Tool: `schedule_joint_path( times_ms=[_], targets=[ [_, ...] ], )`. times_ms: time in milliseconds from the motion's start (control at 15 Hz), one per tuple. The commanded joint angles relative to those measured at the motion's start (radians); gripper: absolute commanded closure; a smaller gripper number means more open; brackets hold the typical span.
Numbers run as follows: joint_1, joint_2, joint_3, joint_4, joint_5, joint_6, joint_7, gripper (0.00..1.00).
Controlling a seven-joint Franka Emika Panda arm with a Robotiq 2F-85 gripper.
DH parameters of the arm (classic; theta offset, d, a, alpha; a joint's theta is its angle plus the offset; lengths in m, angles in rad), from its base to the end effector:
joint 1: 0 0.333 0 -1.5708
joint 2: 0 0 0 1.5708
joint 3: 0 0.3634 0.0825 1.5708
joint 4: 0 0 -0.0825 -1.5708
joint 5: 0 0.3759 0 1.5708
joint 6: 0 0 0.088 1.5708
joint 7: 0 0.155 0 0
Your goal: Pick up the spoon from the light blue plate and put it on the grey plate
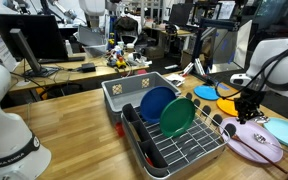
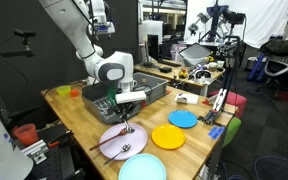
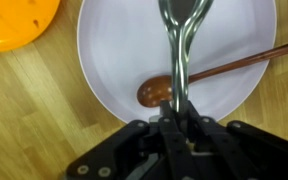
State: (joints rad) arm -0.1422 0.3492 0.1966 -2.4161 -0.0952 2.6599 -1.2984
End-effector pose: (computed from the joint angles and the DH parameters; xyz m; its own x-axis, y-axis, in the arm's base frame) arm 0.4880 0.0326 0.1670 0.1395 0.9902 0.0045 0.9854 -0.1384 -0.0996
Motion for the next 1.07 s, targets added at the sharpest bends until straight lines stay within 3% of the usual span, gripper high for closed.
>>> schedule_joint_path(
  times_ms=[0,133,400,1000],
  targets=[
    [-0.097,0.011,0.099,0.030,0.210,-0.042,-0.241,0.96],
    [-0.121,0.018,0.114,0.060,0.324,-0.084,-0.347,0.96],
    [-0.119,0.048,0.059,0.137,0.428,-0.159,-0.429,0.96],
    [-0.110,0.173,0.014,0.241,0.468,-0.206,-0.406,0.96]
  ],
)
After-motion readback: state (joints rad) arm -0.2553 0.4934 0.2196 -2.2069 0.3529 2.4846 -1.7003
